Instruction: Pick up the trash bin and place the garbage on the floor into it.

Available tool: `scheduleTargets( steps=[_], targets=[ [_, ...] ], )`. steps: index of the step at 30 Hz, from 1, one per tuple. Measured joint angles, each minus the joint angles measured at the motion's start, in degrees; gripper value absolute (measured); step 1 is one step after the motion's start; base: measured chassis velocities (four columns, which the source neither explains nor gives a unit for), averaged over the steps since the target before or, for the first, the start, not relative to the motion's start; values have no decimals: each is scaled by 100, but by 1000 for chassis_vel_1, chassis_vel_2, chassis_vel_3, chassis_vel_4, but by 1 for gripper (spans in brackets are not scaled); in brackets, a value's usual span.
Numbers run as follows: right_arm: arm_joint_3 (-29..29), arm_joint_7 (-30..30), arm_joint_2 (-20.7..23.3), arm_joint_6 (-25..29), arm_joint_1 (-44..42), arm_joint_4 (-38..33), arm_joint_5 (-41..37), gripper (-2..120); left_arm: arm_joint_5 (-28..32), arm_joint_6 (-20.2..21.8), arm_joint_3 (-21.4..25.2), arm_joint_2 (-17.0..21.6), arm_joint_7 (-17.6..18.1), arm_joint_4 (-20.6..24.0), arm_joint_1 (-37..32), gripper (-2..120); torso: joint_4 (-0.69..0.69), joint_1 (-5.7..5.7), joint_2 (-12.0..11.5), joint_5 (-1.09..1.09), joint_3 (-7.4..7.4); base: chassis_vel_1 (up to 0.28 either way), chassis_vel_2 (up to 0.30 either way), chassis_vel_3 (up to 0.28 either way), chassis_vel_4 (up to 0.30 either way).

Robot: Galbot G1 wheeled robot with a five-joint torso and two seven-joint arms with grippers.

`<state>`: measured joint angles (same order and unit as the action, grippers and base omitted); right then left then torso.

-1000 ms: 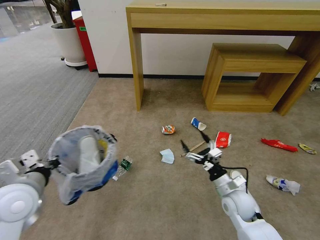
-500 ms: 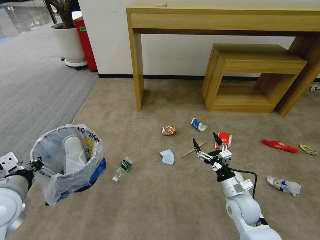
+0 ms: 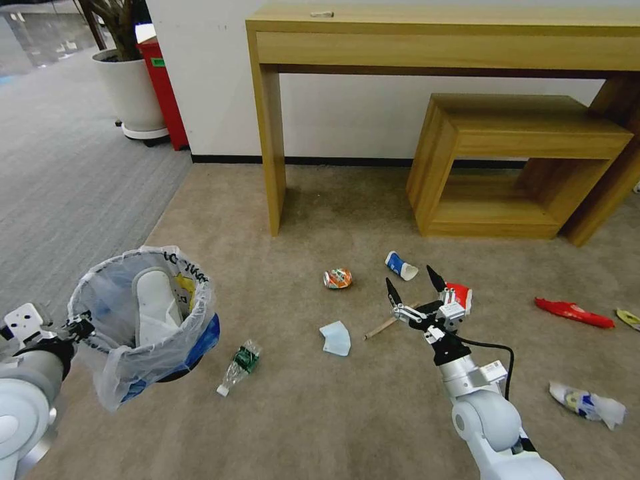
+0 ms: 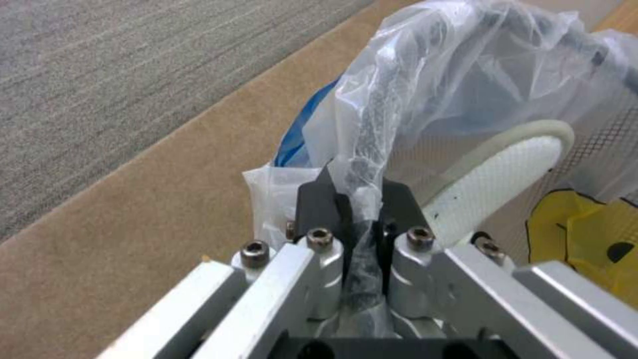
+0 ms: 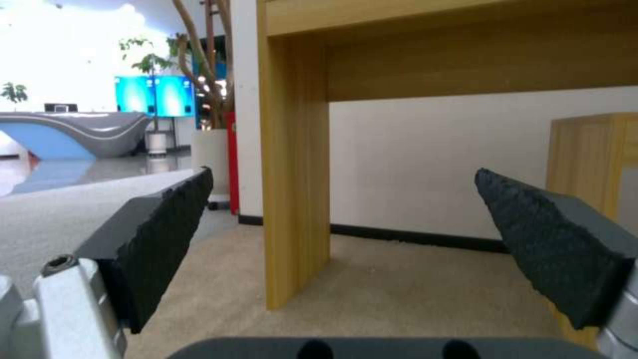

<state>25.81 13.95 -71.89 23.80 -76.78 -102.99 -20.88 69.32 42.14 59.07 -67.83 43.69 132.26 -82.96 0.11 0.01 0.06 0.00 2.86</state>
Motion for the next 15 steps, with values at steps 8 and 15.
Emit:
scheduleTargets(
  steps=[8, 15],
  targets=[
    [-32, -560, 53, -236, 18, -12, 359, 100, 24, 0, 4, -2, -4, 7, 13, 2, 0, 0, 0, -1, -2, 0, 0, 0, 0],
    [293, -1536, 541, -1802, -277, -462, 774, 100, 31, 0, 17, -11, -5, -4, 51, 2, 0, 0, 0, -2, -2, 0, 0, 0, 0]
  ],
)
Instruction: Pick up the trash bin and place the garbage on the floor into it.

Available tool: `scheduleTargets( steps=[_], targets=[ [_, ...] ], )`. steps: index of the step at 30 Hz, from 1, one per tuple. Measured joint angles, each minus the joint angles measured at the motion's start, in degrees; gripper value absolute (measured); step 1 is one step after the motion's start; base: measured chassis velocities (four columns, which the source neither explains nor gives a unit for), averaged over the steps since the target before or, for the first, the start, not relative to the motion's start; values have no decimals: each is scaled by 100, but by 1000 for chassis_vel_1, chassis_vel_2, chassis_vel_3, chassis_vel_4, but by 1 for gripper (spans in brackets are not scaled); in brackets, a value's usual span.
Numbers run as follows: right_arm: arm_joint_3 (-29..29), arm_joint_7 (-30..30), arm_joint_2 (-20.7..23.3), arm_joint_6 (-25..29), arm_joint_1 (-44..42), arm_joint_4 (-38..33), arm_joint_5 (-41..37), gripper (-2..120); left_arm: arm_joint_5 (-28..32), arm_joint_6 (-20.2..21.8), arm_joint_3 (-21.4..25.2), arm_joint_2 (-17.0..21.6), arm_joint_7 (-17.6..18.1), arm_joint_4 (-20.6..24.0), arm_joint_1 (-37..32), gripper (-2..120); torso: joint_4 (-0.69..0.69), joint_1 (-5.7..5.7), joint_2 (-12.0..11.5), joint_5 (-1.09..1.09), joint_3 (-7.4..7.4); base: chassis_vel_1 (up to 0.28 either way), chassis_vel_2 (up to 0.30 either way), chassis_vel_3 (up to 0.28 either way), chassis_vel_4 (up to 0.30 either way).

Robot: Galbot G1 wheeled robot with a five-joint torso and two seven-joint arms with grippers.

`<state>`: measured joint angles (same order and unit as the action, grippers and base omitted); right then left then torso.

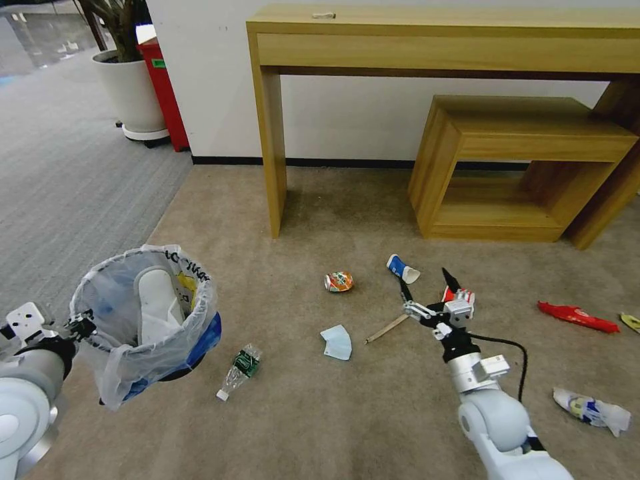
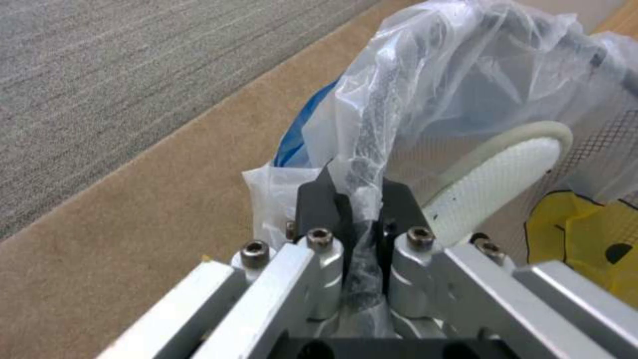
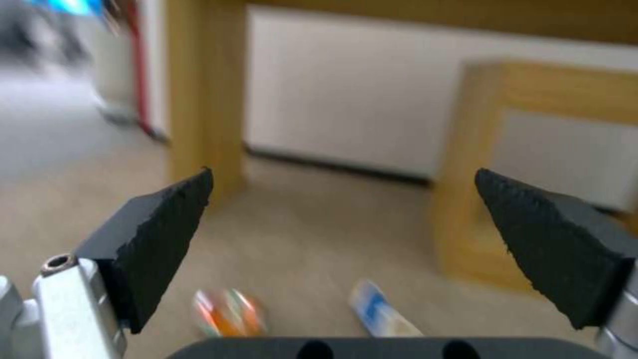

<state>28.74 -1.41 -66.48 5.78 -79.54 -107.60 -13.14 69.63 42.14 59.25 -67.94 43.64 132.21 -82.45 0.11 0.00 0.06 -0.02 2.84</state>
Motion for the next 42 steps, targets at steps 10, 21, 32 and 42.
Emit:
scheduleTargets(
  steps=[10, 21, 32, 42],
  targets=[
    [398, -1707, 1406, -4485, -629, -1347, -1780, 100, -2, 0, -58, -39, -8, 7, 51, 2, 0, 0, 0, 1, 0, 0, 0, 0, 0],
    [287, -2318, 2109, -4913, -1031, -1044, -2664, 100, 33, 0, 3, -42, -61, 50, 39, 2, 0, 0, 0, 0, 1, 0, 0, 0, 0],
    [222, -2215, 2363, -4836, -1382, -523, -2585, 100, 16, 0, -69, -95, -65, 63, 51, 2, 0, 0, 0, 2, 1, 0, 0, 0, 0],
    [224, -1073, 2287, -4814, -1203, 11, -2306, 100, 17, 0, 14, -73, -72, 77, 22, 2, 0, 0, 0, 1, 1, 0, 0, 0, 0]
  ],
)
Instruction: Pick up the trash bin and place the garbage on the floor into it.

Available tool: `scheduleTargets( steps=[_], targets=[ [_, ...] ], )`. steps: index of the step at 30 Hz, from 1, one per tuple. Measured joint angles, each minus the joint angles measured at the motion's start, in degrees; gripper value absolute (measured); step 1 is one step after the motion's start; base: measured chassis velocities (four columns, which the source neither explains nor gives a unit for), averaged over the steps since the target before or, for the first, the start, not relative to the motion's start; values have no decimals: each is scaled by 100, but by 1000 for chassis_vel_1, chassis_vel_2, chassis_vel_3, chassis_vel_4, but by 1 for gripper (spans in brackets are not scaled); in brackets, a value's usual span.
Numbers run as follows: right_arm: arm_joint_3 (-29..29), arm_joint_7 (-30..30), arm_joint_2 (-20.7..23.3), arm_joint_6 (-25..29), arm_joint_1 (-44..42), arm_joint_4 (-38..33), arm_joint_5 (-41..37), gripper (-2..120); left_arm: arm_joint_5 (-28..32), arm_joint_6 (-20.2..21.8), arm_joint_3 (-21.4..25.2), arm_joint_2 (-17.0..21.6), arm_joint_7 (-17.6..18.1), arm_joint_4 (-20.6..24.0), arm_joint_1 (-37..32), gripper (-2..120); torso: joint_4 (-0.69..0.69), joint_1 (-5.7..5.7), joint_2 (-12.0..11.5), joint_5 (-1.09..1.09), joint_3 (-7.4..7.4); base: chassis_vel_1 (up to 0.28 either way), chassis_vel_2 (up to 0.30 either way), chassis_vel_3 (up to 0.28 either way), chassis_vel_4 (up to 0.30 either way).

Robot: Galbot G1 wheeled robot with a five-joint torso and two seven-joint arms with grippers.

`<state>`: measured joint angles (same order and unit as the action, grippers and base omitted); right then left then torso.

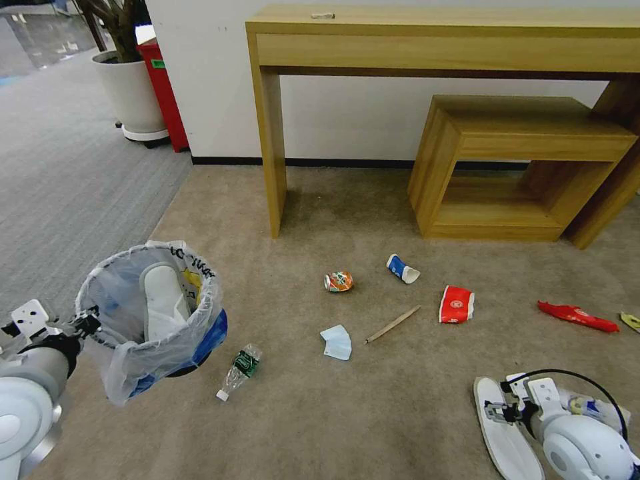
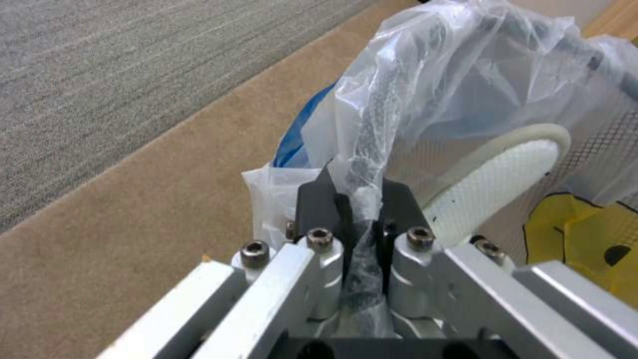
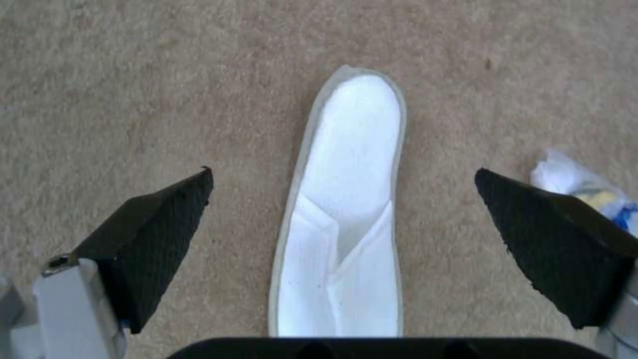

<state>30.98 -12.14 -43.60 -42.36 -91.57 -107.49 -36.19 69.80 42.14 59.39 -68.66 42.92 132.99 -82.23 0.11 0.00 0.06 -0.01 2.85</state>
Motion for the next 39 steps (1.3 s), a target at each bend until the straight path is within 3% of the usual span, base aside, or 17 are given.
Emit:
scheduleTargets(
  steps=[10, 39],
  targets=[
    [-120, 961, -91, 26, 336, 675, 829, 100, 4, 0, 25, -10, -11, -35, 4, 2, 0, 0, 0, 1, 0, 0, 0, 0, 0],
    [-552, 887, -428, 141, 393, 1505, 1465, 100, -59, 0, -95, -11, -14, -175, 128, 2, 0, 0, 0, 1, 0, 0, 0, 0, 0]
  ],
)
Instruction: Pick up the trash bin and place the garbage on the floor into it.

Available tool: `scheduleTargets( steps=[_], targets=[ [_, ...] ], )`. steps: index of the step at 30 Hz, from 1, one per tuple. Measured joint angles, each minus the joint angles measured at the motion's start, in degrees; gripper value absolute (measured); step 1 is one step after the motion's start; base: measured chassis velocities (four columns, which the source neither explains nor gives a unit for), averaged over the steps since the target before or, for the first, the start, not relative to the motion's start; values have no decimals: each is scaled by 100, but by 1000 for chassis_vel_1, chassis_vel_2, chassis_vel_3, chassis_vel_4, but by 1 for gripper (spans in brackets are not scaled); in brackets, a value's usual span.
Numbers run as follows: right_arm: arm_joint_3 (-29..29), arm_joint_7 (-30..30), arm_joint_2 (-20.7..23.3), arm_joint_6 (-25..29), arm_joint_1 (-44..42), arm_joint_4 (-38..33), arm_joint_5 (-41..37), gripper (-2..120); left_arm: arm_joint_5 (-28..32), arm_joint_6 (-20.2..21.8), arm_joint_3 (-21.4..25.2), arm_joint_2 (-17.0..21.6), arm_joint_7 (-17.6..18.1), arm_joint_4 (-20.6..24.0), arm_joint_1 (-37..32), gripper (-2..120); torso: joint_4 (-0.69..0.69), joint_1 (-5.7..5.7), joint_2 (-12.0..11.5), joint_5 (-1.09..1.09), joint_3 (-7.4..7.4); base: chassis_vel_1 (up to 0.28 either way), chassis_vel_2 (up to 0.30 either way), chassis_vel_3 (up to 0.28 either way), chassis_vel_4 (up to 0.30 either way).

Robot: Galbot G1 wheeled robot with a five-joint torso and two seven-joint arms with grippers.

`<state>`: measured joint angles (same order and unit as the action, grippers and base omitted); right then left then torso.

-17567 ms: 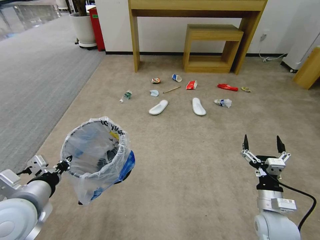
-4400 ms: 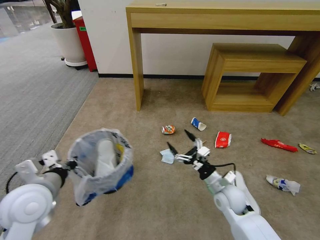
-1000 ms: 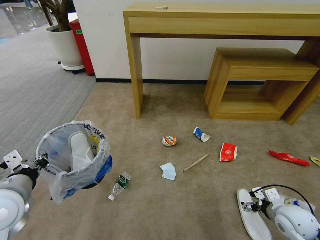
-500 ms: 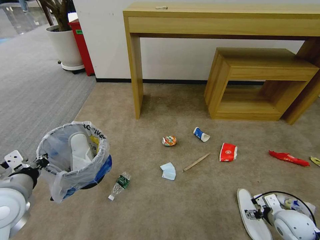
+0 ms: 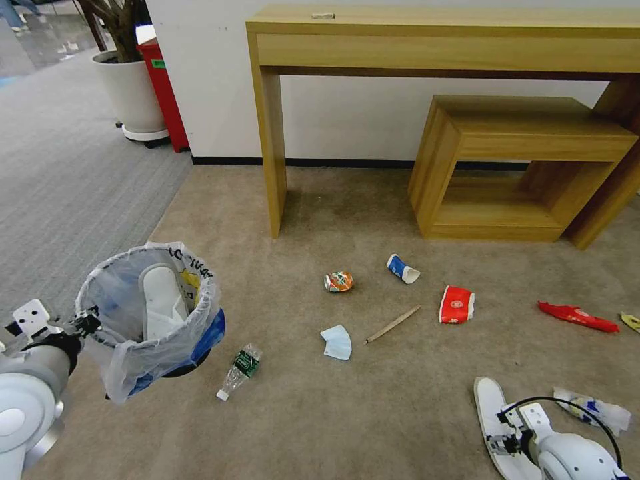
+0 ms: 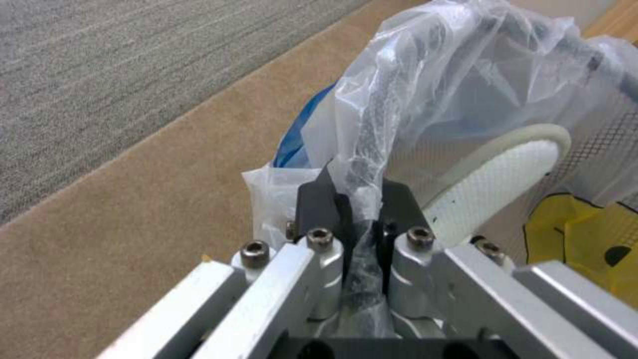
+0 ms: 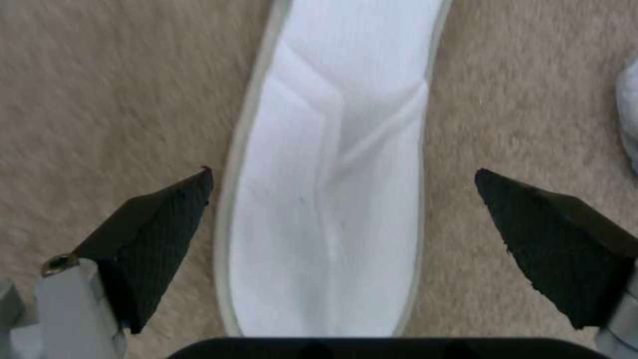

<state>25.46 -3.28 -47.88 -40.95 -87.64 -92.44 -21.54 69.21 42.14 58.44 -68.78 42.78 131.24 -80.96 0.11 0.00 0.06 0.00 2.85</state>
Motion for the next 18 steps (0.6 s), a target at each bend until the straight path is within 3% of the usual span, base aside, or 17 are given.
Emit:
scheduleTargets(
  steps=[9, 18],
  targets=[
    [-2, -63, -34, 9, 50, 99, 37, 100, 10, 0, 28, 2, -5, 9, -11, 2, 0, 0, 0, 0, 0, 0, 0, 0, 0],
    [-88, -52, -116, 12, 132, 224, 97, 67, 8, 0, 36, -5, -5, 17, -26, 2, 0, 0, 0, 0, 0, 0, 0, 0, 0]
  ],
)
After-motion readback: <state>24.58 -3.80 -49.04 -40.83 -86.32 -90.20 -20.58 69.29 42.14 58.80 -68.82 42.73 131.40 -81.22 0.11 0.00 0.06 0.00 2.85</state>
